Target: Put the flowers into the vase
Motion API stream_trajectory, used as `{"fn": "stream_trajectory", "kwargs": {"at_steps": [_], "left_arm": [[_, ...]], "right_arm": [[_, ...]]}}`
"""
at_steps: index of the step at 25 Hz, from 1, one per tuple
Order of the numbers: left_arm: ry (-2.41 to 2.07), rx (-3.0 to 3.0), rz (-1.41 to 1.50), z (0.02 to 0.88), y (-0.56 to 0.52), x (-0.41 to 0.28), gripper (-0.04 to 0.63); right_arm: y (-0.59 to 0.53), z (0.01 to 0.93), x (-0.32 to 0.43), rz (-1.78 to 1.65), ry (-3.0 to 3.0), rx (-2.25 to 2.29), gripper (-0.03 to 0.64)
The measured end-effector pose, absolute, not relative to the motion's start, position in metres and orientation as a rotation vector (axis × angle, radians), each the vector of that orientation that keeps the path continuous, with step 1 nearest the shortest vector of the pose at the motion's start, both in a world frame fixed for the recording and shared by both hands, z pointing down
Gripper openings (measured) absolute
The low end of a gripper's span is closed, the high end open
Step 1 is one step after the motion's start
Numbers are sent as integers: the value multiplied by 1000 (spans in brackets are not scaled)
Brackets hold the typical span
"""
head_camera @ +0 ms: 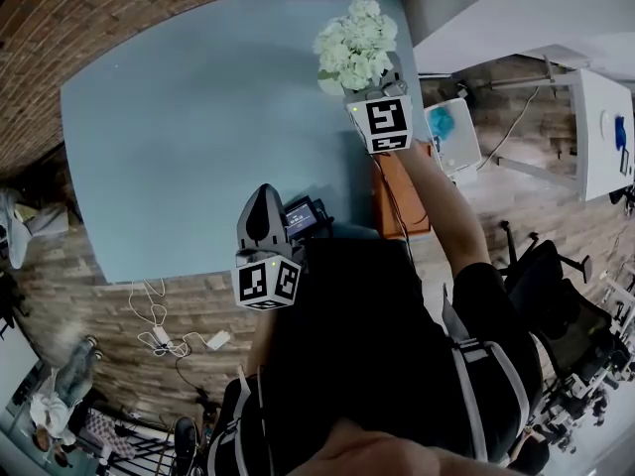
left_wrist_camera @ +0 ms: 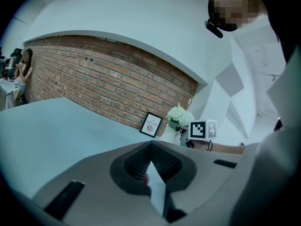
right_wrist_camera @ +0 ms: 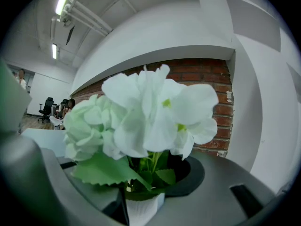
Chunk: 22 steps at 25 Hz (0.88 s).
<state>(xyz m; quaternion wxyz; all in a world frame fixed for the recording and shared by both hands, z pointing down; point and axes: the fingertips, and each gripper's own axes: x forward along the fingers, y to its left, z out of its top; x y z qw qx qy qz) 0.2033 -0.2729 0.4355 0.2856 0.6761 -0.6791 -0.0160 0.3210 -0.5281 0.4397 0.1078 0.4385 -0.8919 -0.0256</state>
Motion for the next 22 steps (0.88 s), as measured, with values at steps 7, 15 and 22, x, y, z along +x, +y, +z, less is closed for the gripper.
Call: {"fn": "stream_trajectory", "kwargs": {"at_steps": [7, 15, 22], "left_arm": [[-1823, 1814, -43, 434, -271, 202, 17], [-1814, 1829, -45, 433, -268, 205, 17], [-1811, 1847, -62, 430, -265, 203, 17]], "right_arm": [[-529, 445, 321, 1, -2652, 1234, 187], [-521, 445, 320, 101, -2693, 1139, 258], [-513, 443, 321, 120, -2673, 1061, 296]]}}
